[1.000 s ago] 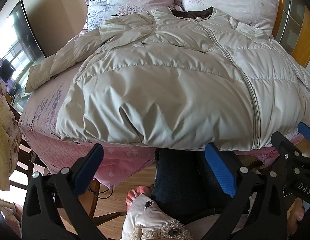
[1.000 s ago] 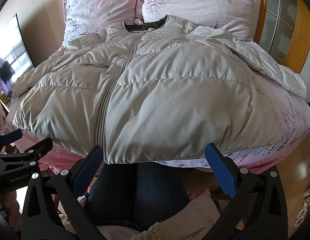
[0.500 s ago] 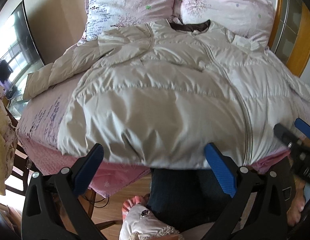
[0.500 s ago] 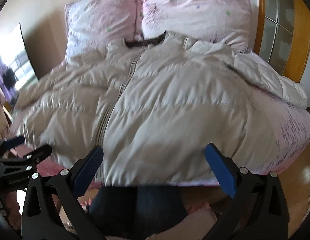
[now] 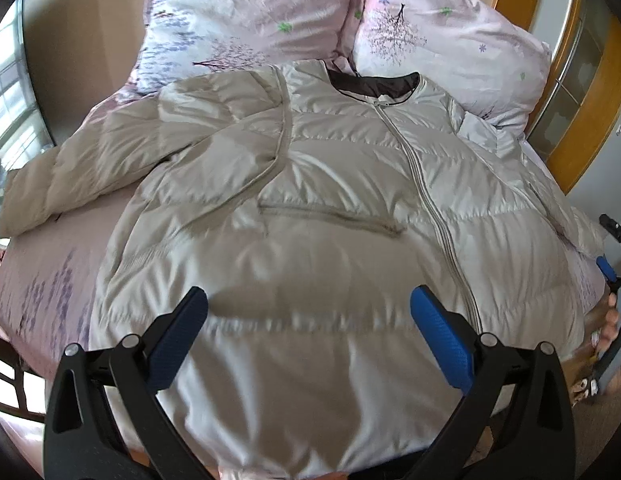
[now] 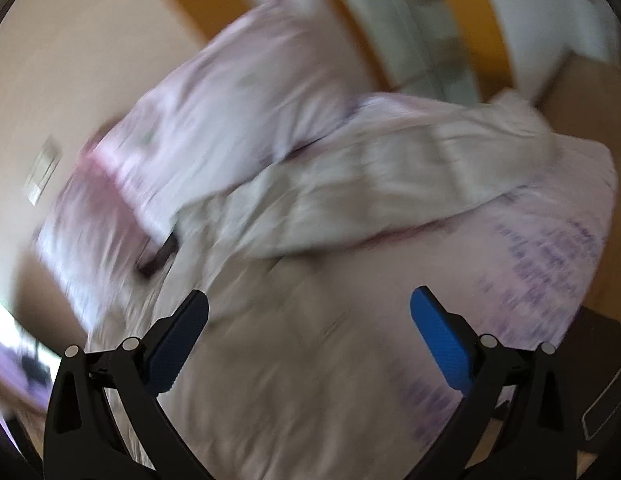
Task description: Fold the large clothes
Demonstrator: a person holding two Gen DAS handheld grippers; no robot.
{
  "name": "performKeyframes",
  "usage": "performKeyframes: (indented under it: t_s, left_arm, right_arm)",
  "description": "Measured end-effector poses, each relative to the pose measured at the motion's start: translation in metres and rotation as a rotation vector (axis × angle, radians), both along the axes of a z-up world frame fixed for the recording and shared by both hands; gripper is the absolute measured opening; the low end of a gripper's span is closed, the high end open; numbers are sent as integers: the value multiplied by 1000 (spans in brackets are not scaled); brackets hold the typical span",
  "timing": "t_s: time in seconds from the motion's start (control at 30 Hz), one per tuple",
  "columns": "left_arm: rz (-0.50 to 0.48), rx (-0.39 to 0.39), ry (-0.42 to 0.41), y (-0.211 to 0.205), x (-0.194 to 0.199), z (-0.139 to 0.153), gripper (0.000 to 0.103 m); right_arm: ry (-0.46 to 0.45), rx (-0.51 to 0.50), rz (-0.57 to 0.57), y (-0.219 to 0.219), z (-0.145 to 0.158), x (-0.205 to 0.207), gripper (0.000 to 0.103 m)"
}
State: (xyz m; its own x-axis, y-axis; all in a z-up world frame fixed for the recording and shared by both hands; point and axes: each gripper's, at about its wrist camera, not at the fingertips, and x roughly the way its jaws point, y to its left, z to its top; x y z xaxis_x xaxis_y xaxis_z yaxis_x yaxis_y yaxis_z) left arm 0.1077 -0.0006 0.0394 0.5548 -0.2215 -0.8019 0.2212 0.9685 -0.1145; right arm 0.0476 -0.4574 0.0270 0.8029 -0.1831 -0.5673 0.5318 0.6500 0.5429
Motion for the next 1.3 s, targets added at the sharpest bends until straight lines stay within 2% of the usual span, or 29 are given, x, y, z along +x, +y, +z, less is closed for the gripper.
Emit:
performKeyframes:
  t_s: [0.07, 0.13, 0.27, 0.3, 0.4, 0.47, 0.6, 0.87, 0.93, 0.97, 1.0, 1.03, 1.13, 1.3]
  left_arm:
    - [-25, -3, 12, -5, 13, -1, 101]
    - [-51, -27, 18, -9, 23, -1, 101]
    - [-71, -163, 24, -7, 43, 1, 101]
    - [-64, -178, 24, -6, 47, 1, 101]
    - [-72, -150, 33, -7, 61, 1, 101]
    - [-88, -131, 52, -8, 70, 0, 101]
    - [-88, -168, 122, -4, 91, -8, 101]
    - [-98, -219, 115, 3, 108, -9, 101]
    - [-90, -223, 110, 6, 112, -7, 101]
    - [-87, -223, 104, 7, 115, -6, 101]
    - [-84, -225, 100, 9, 117, -6, 101]
    - [-79, -229, 96, 11, 119, -5, 101]
    - [-71, -243, 81, 17, 124, -2, 101]
    - [-67, -274, 26, 28, 128, 7, 101]
  right_arm:
    - [-8, 66, -71, -30, -7, 1, 101]
    - [-6, 126, -130, -54, -14, -2, 91]
    - [2, 273, -260, -99, -40, -4, 81]
    - [12, 297, -288, -106, -45, -5, 79]
    - [9, 369, -349, -121, -61, -6, 77]
    - [-3, 394, -379, -130, -68, -7, 76]
    - [-27, 424, -408, -146, -76, -8, 70]
    - [-46, 429, -447, -160, -83, -16, 48]
    - [-45, 413, -453, -163, -84, -14, 32]
    - [-41, 396, -450, -163, -83, -12, 27]
    - [-32, 360, -441, -163, -78, -6, 17]
    - [-20, 317, -434, -161, -71, -3, 12]
    - [0, 156, -403, -150, -37, 13, 8]
    - [-47, -116, -275, -108, 43, 54, 7]
